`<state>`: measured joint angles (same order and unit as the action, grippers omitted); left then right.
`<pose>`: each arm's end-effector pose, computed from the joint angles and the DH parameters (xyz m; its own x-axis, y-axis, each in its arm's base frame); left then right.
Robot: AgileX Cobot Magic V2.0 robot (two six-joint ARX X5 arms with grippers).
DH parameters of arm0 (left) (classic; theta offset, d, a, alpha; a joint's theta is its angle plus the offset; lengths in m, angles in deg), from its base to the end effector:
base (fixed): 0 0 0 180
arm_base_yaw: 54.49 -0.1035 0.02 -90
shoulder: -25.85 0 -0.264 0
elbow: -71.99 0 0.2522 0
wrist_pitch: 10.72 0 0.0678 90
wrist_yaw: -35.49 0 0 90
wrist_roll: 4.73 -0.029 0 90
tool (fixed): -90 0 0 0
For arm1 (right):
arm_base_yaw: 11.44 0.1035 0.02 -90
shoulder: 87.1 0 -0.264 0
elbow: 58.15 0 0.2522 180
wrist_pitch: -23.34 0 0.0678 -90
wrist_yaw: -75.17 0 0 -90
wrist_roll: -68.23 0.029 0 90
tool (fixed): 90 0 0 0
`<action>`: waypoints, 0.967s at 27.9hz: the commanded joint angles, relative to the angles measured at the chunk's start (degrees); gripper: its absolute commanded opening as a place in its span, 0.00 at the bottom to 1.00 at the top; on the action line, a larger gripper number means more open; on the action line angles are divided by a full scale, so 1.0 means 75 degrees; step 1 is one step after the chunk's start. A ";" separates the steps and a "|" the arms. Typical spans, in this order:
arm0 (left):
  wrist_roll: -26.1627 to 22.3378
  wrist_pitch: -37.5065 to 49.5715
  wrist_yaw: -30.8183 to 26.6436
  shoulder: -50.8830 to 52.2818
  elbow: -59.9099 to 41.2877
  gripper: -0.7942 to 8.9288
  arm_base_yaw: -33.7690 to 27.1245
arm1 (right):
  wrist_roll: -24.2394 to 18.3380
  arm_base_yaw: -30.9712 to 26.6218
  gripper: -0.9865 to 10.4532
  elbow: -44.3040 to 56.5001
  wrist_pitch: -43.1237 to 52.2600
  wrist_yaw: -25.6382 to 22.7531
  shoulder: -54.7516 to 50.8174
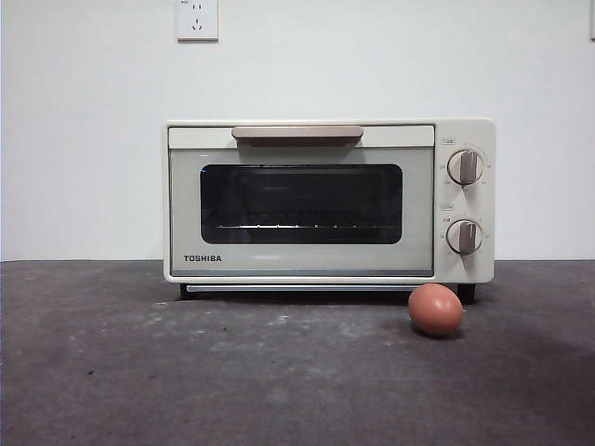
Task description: Eggoven
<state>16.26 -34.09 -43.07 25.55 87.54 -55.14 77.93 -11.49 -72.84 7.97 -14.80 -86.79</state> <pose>0.0946 -0.0047 0.1576 0.9725 -0.1873 -0.1384 0.1223 0.9165 -0.3808 0.0971 -0.0001 0.1659 0.9999 -0.0003 -0.0173 0.0033 0.9857 0.1685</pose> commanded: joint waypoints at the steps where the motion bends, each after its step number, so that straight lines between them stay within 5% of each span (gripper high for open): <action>1: 0.0775 0.0076 0.0006 0.0015 -0.0125 0.09 -0.0017 | 0.0731 -0.0009 0.09 0.0000 0.0224 0.0114 -0.0015; 5: 0.1055 0.0050 0.0108 0.0015 0.0291 0.09 -0.0017 | 0.1271 -0.0009 0.09 -0.0350 -0.0003 0.0411 -0.0009; 13: 0.0868 -0.0510 0.0562 -0.0522 0.1676 0.09 -0.0017 | 0.1411 -0.0006 0.09 -0.1801 -0.0991 0.0758 0.0361; 27: -0.1381 -0.2952 0.2739 -0.3687 0.4750 0.09 -0.0006 | -0.0664 0.0082 0.09 -0.5339 -0.4846 0.3494 0.3491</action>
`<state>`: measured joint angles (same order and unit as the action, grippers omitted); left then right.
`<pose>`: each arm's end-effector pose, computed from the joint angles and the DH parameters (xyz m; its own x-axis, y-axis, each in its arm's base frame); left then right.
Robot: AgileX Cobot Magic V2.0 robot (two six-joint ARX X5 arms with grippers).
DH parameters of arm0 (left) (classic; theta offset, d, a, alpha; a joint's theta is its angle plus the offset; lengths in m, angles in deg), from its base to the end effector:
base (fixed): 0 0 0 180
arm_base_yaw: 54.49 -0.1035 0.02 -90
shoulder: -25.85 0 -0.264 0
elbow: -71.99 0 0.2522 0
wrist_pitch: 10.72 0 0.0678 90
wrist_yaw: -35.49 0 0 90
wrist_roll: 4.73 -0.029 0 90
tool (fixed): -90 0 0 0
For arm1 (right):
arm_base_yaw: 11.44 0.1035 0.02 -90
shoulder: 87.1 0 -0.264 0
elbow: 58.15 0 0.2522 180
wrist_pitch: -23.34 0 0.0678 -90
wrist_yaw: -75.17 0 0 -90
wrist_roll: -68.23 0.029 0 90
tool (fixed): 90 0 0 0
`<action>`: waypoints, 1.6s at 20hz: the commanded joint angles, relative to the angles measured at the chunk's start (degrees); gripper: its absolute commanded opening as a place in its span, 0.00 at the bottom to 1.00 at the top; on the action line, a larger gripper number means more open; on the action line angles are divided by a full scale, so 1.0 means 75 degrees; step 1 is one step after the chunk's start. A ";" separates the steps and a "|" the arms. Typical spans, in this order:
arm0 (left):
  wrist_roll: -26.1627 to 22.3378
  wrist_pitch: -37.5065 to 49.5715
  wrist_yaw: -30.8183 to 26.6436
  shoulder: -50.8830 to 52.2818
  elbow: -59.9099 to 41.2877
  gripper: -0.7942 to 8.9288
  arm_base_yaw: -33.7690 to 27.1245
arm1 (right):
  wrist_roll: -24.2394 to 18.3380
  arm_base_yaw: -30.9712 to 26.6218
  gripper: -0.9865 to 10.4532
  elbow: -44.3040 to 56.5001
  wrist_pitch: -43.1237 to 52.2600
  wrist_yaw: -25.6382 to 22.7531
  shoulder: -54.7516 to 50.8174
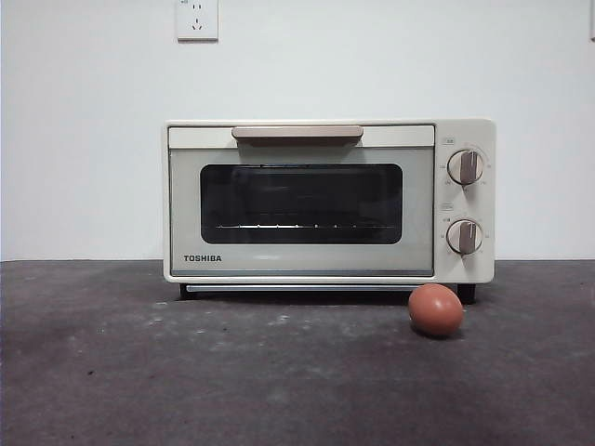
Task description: Eggoven
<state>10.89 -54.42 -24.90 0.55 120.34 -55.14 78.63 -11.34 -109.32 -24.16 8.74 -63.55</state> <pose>0.1006 -0.0132 0.2823 0.8191 -0.4848 -0.3066 0.3408 0.8412 -0.4198 0.0902 0.0118 0.2938 0.8613 0.4014 -0.3117 -0.3100 0.9010 0.3035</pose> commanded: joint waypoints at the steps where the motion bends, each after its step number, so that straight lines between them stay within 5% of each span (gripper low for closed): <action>1: -0.0781 -0.0408 0.0495 -0.0548 0.0545 0.09 -0.0003 | -0.0953 0.0105 0.09 -0.0711 -0.0927 0.0519 0.0612; 7: -0.1204 -0.1148 0.1061 -0.1303 0.1134 0.09 0.0169 | -0.1638 0.0522 0.09 -0.1623 -0.2565 0.0836 0.1480; 12: -0.1399 -0.1405 0.1058 -0.1510 0.1169 0.09 0.0385 | -0.1679 0.0810 0.09 -0.1687 -0.2634 0.0825 0.1641; 16: -0.1402 -0.1425 0.1058 -0.1524 0.1169 0.09 0.0440 | -0.1661 0.0828 0.30 -0.1687 -0.2532 0.0781 0.1644; 17: -0.1402 -0.1434 0.1058 -0.1521 0.1169 0.09 0.0440 | -0.1547 0.0828 0.39 -0.1687 -0.2524 0.0702 0.1647; 27: -0.1399 -0.1434 0.1058 -0.1524 0.1169 0.09 0.0440 | -0.0516 0.1612 0.40 -0.1687 -0.1378 0.0653 0.3340; 32: -0.1399 -0.1434 0.1058 -0.1524 0.1169 0.09 0.0440 | -0.0146 0.2620 0.40 -0.1687 -0.0102 -0.0385 0.4925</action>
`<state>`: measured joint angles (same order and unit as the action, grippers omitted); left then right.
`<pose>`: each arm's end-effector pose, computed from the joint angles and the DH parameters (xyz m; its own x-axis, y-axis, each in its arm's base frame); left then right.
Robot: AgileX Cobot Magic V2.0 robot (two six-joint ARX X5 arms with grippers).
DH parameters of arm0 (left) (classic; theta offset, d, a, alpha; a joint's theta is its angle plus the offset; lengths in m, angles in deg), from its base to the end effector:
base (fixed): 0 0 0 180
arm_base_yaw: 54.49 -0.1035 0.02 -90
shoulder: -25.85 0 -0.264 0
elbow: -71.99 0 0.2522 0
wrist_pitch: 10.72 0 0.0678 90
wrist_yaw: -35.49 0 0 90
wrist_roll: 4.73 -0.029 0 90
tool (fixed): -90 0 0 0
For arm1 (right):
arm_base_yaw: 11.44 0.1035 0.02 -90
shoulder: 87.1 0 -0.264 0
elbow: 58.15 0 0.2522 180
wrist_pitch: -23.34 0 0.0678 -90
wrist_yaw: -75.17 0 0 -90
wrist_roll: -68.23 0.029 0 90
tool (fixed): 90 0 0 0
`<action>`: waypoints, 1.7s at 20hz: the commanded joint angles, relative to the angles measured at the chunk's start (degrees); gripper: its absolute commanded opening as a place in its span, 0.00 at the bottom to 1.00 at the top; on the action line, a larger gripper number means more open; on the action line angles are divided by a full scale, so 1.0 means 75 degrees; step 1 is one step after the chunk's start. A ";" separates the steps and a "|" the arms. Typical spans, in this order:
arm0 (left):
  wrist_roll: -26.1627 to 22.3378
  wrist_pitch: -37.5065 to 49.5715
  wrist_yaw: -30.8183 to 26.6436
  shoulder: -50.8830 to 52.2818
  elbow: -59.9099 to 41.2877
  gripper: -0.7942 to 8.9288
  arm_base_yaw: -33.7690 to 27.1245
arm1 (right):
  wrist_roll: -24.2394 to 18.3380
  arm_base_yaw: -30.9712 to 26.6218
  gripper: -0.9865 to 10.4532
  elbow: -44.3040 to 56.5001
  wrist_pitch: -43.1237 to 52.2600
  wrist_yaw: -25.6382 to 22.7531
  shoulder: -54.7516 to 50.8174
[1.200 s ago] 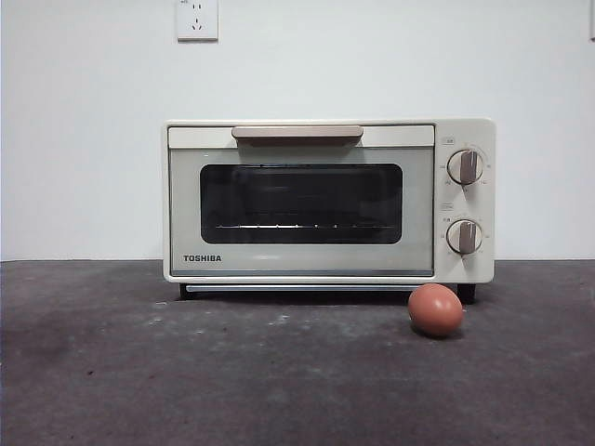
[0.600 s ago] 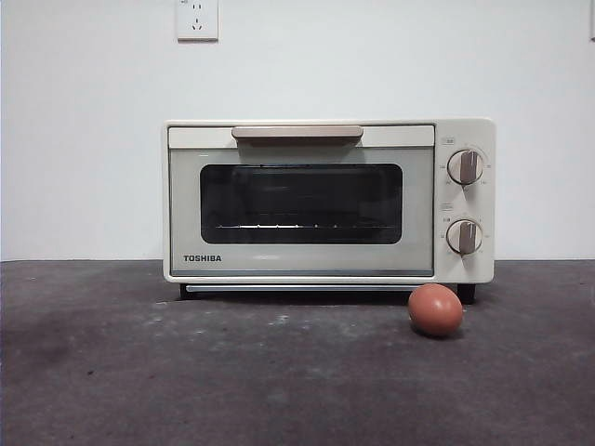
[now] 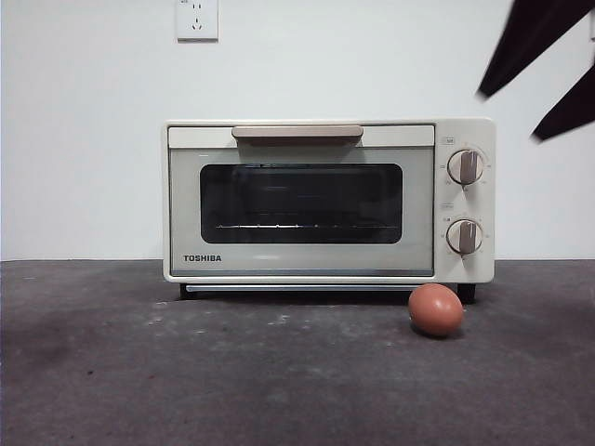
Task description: Eggoven
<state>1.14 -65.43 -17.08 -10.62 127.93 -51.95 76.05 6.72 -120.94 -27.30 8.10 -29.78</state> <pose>0.1188 -0.0229 0.2921 0.6210 -0.6359 -0.4582 0.4694 0.7699 -0.4324 0.1819 0.0716 0.2827 0.4955 0.5726 -0.6532 -0.4513 0.8122 0.3697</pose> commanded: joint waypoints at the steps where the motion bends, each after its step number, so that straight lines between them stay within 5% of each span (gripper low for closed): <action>1: -0.0096 0.0035 0.0015 -0.0035 0.0157 0.09 0.0015 | 0.0289 0.0364 0.40 -0.0137 0.0565 -0.0519 0.0749; 9: -0.0096 0.0032 0.0015 -0.0035 0.0157 0.09 0.0015 | 0.0653 0.0947 0.40 -0.0178 0.2087 -0.1871 0.3086; 23: -0.0096 0.0032 0.0015 -0.0131 0.0157 0.09 0.0015 | 0.0825 0.0970 0.39 -0.0181 0.3348 -0.2157 0.5109; 27: -0.0096 0.0032 0.0015 -0.0195 0.0157 0.09 0.0015 | 0.0883 0.0970 0.31 -0.0181 0.3500 -0.2194 0.5254; 32: -0.0096 0.0032 0.0015 -0.0198 0.0157 0.09 0.0015 | 0.0901 0.0970 0.09 -0.0181 0.3427 -0.2130 0.5281; 34: -0.0096 0.0041 0.0012 -0.0224 0.0157 0.09 0.0015 | 0.0909 0.0970 0.09 -0.0181 0.3427 -0.2060 0.5211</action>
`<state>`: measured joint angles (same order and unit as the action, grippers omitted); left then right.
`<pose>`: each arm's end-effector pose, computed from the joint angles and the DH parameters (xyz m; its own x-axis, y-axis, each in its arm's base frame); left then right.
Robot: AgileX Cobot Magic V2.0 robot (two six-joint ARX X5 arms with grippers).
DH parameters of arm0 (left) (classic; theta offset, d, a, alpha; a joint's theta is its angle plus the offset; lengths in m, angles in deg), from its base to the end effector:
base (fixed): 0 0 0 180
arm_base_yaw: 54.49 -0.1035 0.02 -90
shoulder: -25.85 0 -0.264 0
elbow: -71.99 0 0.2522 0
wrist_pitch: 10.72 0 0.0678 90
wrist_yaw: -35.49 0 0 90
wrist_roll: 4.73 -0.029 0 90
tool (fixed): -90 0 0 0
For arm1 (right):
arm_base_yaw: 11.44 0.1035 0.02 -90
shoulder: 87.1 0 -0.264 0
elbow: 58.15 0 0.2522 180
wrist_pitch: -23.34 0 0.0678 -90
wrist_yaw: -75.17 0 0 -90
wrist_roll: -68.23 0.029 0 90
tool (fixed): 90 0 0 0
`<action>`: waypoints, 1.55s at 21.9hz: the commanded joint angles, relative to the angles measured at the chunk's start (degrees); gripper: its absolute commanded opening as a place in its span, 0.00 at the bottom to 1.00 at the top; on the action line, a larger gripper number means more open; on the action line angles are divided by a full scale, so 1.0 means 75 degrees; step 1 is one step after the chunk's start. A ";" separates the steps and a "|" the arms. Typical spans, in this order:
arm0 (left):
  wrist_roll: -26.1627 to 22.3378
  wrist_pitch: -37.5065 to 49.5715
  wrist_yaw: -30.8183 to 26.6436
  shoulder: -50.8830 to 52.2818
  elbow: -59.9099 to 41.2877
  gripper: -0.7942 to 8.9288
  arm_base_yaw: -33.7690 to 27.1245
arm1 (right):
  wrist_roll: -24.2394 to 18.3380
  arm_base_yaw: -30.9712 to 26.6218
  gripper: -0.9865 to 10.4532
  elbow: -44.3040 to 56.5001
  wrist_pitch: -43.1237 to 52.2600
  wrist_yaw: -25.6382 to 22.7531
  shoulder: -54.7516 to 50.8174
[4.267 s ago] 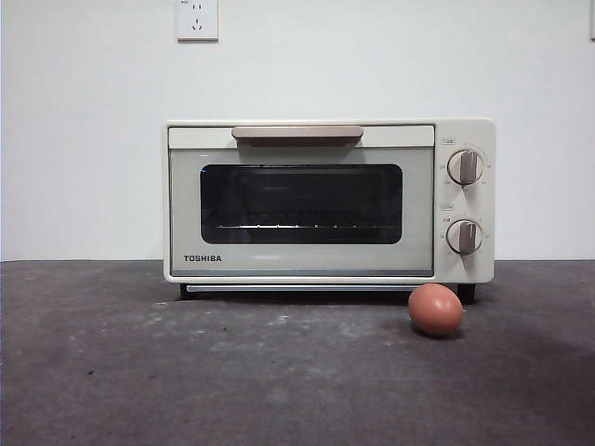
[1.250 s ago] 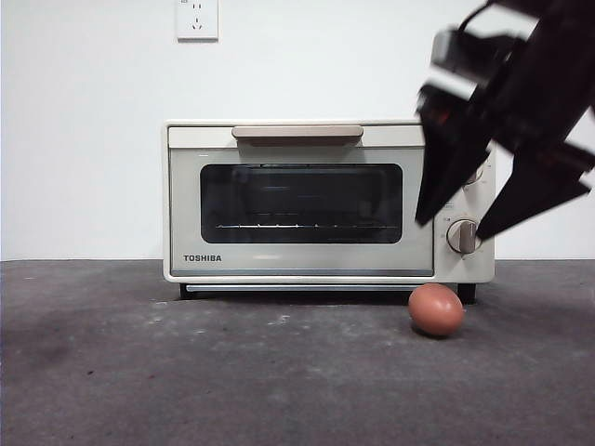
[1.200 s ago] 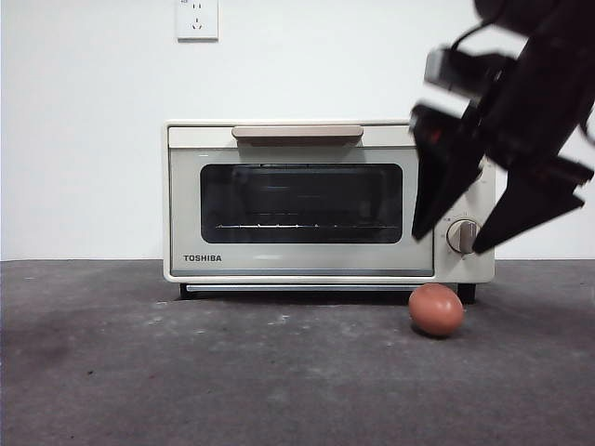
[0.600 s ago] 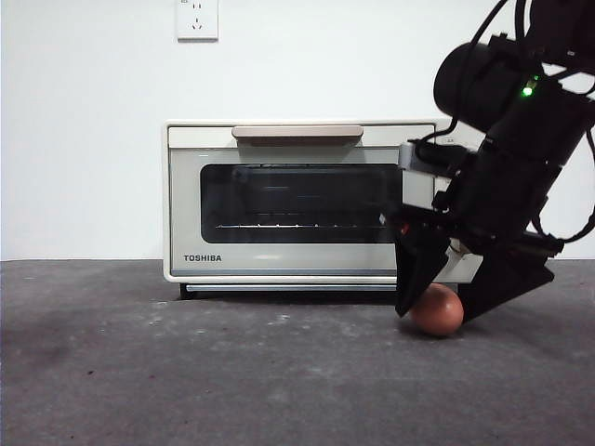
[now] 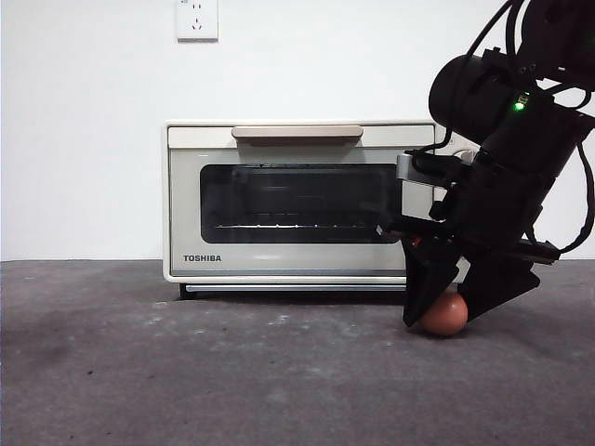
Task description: Eggoven
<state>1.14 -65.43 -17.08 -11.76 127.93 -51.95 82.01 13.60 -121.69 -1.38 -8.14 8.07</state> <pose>0.1225 -0.0231 0.2901 0.6118 -0.6355 -0.4710 0.4607 0.7703 -0.4410 0.2813 0.1351 0.1537 0.4493 0.3385 -0.8268 -0.2854 0.9313 0.2262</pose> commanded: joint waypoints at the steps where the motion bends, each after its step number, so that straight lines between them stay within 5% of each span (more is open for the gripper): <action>1: -0.0096 0.0038 0.0009 -0.0079 0.0157 0.09 0.0015 | 0.0114 0.0052 0.09 -0.0082 -0.0029 0.0102 0.0070; 9: 0.0609 0.1475 -0.0102 -0.0417 0.0178 0.09 0.0565 | 0.0111 0.0122 0.09 -0.0082 -0.0988 0.0396 -0.2349; 14: 0.0903 0.2801 -0.1469 -0.1451 0.0667 0.09 0.1734 | 0.0079 0.0189 0.09 -0.0082 -0.1888 0.0382 -0.4465; 19: 0.0918 0.4162 -0.1874 -0.3162 0.1495 0.09 0.2457 | 0.0070 0.0189 0.09 -0.0082 -0.2460 0.0356 -0.5866; 34: 0.0551 0.4497 -0.2282 -0.6324 0.3689 0.09 0.2975 | 0.0047 0.0189 0.09 -0.0082 -0.2777 0.0350 -0.6677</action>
<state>6.56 -32.08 -33.91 -57.68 153.94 -30.05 82.04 14.67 -121.67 -22.67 -5.49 -42.29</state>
